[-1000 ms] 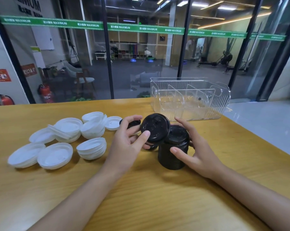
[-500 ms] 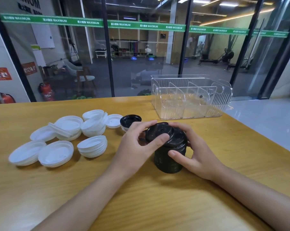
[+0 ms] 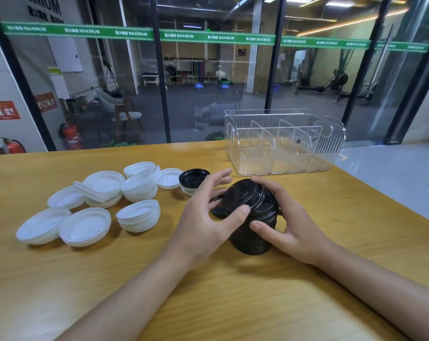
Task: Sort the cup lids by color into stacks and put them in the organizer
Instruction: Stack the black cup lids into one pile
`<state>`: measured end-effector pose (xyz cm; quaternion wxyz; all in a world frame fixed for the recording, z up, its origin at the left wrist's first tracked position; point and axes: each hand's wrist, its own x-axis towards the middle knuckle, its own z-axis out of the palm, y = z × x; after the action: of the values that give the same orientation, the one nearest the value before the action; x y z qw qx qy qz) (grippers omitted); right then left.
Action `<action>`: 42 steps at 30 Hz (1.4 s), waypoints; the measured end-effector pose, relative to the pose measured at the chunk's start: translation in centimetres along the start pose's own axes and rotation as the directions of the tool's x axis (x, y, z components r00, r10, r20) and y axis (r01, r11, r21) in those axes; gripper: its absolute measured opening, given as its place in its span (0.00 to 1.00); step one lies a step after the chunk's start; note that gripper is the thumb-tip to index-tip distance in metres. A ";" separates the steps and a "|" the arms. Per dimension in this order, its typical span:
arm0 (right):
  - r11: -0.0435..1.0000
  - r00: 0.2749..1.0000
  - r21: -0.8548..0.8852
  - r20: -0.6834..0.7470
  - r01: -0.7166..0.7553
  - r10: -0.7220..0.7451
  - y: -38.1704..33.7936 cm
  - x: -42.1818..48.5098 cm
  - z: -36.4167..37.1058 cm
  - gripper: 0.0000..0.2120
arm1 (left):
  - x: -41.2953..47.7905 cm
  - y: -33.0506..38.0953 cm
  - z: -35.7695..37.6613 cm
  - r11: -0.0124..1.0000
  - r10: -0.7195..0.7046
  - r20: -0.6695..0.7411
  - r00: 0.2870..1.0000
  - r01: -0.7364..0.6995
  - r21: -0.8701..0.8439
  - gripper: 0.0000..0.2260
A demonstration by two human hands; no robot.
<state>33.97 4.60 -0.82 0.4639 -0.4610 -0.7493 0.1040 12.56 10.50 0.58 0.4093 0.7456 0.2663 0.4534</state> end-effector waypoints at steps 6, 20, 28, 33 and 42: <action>1.000 1.000 0.017 -0.003 -0.007 0.007 0.2 -0.1 0.1 0.37 | 0.3 -0.1 0.4 0.992 -0.021 -0.087 0.996 0.010 -0.125 0.27; 0.999 1.000 0.045 -0.025 -0.001 0.002 0.1 0.0 0.1 0.36 | 0.4 0.4 1.0 0.986 -0.040 -0.078 0.996 0.027 -0.165 0.28; 0.996 0.999 0.079 -0.025 -0.032 0.034 0.2 -0.1 0.2 0.43 | 0.2 0.6 0.4 0.995 0.022 -0.017 1.000 -0.024 -0.099 0.27; 0.998 1.000 0.064 -0.017 -0.009 0.010 0.2 0.0 0.1 0.38 | 0.1 0.6 0.7 0.995 0.029 0.001 1.000 -0.028 -0.096 0.29; 0.998 0.999 0.059 -0.035 0.010 -0.008 0.5 -0.1 0.0 0.30 | 0.2 0.4 1.0 0.994 -0.007 0.019 1.000 0.009 -0.107 0.30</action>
<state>34.24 4.80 -1.14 0.4909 -0.4455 -0.7396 0.1162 13.60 10.10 0.76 0.4528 0.7258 0.2408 0.4585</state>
